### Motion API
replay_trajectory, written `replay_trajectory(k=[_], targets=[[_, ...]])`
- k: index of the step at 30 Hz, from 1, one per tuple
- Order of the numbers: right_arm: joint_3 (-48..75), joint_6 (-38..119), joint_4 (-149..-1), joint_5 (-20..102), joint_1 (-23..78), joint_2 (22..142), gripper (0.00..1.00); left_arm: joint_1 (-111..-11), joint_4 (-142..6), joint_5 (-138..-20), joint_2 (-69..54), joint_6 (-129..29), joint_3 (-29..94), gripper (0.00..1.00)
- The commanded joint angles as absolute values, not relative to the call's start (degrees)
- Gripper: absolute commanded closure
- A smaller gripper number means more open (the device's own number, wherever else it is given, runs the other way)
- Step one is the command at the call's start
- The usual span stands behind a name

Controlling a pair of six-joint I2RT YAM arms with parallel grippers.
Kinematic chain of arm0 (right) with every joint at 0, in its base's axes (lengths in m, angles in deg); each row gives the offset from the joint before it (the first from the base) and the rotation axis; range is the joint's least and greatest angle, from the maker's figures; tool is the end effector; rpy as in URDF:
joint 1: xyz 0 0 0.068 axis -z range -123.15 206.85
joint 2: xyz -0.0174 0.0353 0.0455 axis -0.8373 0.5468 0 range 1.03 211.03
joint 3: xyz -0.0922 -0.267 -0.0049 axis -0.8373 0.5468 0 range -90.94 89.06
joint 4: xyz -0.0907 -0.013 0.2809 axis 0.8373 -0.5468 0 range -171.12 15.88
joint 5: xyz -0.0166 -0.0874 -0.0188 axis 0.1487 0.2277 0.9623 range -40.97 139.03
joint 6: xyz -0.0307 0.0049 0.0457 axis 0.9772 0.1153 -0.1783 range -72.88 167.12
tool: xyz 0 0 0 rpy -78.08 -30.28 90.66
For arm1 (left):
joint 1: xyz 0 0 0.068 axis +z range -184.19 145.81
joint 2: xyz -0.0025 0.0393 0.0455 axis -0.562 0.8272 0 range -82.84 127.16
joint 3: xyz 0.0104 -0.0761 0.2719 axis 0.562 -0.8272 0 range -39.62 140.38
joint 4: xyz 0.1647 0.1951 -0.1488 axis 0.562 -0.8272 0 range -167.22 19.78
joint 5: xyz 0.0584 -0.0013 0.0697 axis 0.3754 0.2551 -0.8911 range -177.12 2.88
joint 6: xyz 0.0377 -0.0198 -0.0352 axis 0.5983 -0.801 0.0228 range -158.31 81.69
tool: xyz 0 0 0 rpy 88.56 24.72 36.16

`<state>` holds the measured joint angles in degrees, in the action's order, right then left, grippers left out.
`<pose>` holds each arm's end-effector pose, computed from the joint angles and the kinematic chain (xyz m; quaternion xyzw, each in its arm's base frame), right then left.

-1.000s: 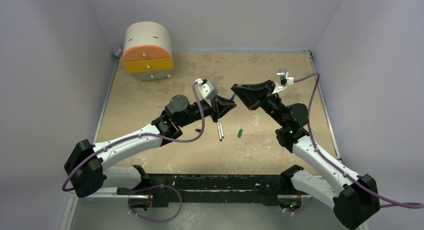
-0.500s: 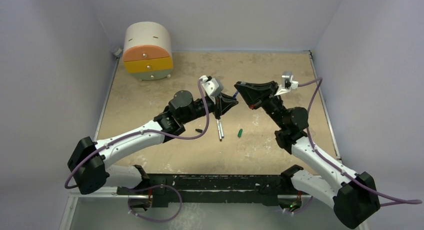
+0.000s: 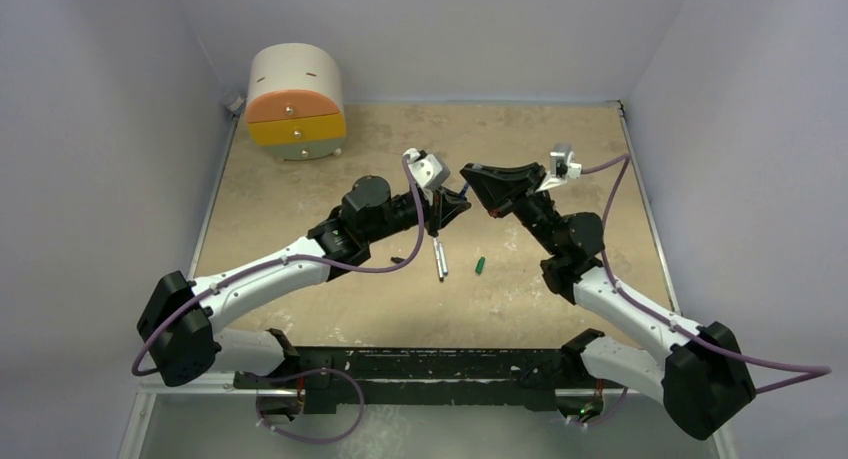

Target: Insert the pens into the pen caps

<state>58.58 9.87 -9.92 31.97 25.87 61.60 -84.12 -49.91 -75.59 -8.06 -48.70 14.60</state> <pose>0.2084 0.1380 0.3249 -0.1055 0.4699 0.5476 0.6843 0.2152 -0.2674 0.3349 0.3052 0.6396 -0.4142 0.5712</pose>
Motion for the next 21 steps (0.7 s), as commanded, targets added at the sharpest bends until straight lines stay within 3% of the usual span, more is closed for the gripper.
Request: replay_trajectory(k=[1,6,10,15,21], targets=[[63.1,9.6,-23.5,16.3,20.0,65.4,1.0,-83.5,-27.6,-79.2,-11.5,-48.1,24.6,1.0],[61.9,9.5,-24.0,17.4,20.0,62.9,1.0,-83.3,-30.0,-77.1,-11.4,-47.6,24.9,1.0],[58.0,11.1,-27.9,18.7,20.0,59.3,1.0,-83.3,-40.8,-67.8,-8.9,-45.2,28.3,1.0],[50.9,16.2,-35.5,20.5,20.0,57.1,1.0,-83.3,-42.7,-63.8,-10.9,-45.4,24.4,1.0],[45.5,19.6,-39.6,21.8,20.0,58.1,0.83,-83.3,-47.9,-58.8,-10.8,-45.0,23.5,1.0]])
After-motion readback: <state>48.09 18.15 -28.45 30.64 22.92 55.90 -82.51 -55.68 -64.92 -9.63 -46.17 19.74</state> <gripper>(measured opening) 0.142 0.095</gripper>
